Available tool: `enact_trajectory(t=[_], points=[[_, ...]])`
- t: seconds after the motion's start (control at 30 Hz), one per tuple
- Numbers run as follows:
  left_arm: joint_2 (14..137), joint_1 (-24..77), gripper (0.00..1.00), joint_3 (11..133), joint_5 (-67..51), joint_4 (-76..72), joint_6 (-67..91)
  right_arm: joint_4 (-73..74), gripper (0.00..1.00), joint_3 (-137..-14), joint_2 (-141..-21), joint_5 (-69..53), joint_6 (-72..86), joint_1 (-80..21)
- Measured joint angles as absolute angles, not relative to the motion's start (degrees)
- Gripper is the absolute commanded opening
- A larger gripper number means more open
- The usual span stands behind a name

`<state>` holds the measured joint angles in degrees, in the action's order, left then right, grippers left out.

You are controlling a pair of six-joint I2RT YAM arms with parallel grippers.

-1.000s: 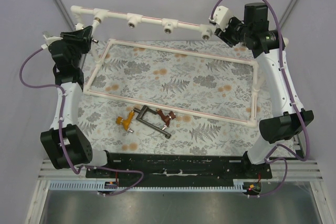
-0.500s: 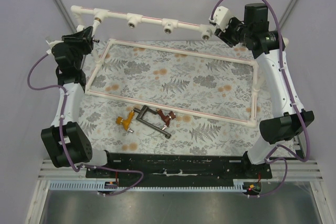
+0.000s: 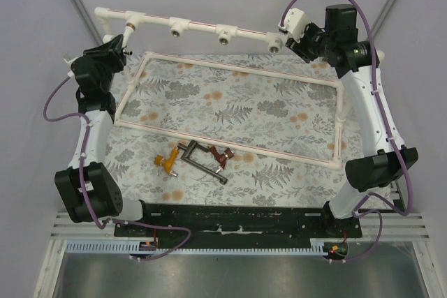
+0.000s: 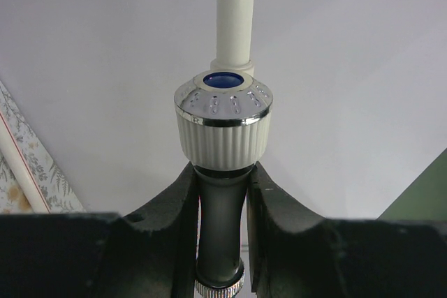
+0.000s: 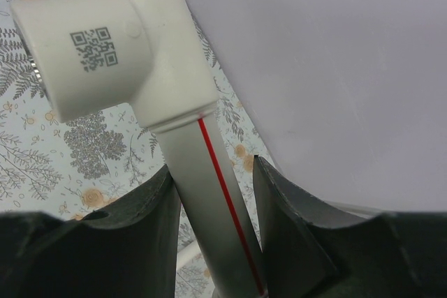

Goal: Install the water faucets

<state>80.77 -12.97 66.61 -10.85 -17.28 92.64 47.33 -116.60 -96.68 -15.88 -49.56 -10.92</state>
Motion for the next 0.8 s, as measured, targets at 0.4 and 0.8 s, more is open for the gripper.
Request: enact_trajectory(t=[0.4,0.8], points=[[80.84,-11.79,0.02,66.63,-8.54,-17.63,90.17,46.74,0.0,-115.94,-96.38,-16.05,-49.76,-10.85],[81.47,-10.94,0.02,66.67,-7.44,-21.69,76.71,45.76,0.0,-114.98,-95.94,-16.32,-50.59,-10.85]])
